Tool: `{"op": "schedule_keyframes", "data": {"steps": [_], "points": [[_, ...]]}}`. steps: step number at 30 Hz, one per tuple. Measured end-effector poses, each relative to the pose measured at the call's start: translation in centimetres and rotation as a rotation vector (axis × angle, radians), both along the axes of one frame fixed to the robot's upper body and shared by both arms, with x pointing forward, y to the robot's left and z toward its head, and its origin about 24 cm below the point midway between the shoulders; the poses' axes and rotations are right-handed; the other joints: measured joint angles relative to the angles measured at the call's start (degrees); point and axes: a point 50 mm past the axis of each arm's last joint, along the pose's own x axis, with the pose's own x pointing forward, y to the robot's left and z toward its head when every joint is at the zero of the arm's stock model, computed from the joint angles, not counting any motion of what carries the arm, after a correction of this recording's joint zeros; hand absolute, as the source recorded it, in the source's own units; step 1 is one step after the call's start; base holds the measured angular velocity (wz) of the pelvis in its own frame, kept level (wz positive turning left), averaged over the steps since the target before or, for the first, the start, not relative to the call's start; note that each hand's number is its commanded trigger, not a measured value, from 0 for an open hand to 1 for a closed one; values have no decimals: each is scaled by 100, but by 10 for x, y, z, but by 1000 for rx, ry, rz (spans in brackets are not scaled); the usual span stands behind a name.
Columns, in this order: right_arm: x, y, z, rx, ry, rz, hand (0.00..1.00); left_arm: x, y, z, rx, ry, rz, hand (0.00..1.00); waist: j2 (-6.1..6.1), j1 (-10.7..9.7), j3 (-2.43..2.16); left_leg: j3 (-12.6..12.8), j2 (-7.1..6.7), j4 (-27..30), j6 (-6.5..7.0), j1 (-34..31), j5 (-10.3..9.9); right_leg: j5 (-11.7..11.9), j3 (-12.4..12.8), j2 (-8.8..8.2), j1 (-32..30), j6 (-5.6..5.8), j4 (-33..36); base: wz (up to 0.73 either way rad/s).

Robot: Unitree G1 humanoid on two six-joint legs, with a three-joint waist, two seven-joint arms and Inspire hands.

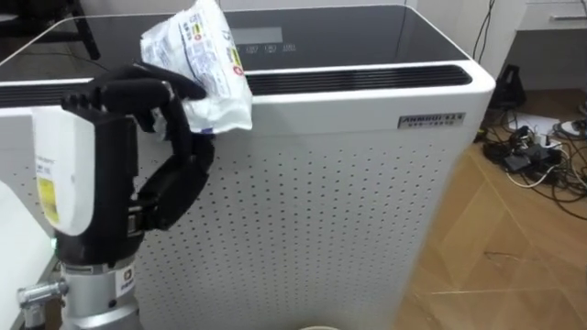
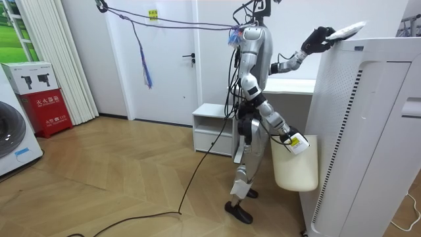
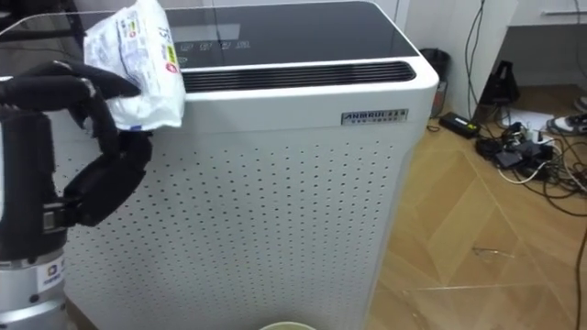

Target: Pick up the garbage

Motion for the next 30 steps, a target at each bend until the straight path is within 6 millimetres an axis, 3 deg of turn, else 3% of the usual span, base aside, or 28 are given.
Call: {"op": "schedule_keyframes", "data": {"steps": [6,9,11,17,24,30], "points": [[1,3,0,12,-2,6,100,0,-2,8,-327,117,-260,100,-85,-16,-18,-25,-9,41,12,-23,10,-2,-48,-17,-20,4,-19,4],[0,6,-1,12,2,22,100,0,-10,12,-554,189,-536,100,-106,-30,-7,-28,-7,18,12,-23,9,-5,-79,-23,13,9,-20,5],[1,6,0,13,0,24,100,0,-13,13,-617,223,-656,100,-99,-30,-3,-29,-8,15,12,-27,9,-5,-122,-33,23,9,-19,6],[2,13,-1,-2,0,76,100,2,-32,3,-746,388,-1023,100,-101,-77,-1,-41,-9,88,12,-179,11,-5,-127,-40,-115,9,39,1],[4,24,-1,11,6,121,100,-1,-61,-5,-749,561,-1364,100,-94,-223,3,14,-1,181,13,-337,10,-3,-10,-37,-348,4,128,-4],[7,30,-2,7,15,147,100,-3,-68,-1,-716,569,-1534,100,-38,-301,35,92,16,142,13,-310,9,0,44,-24,-344,-1,133,-7]]}}
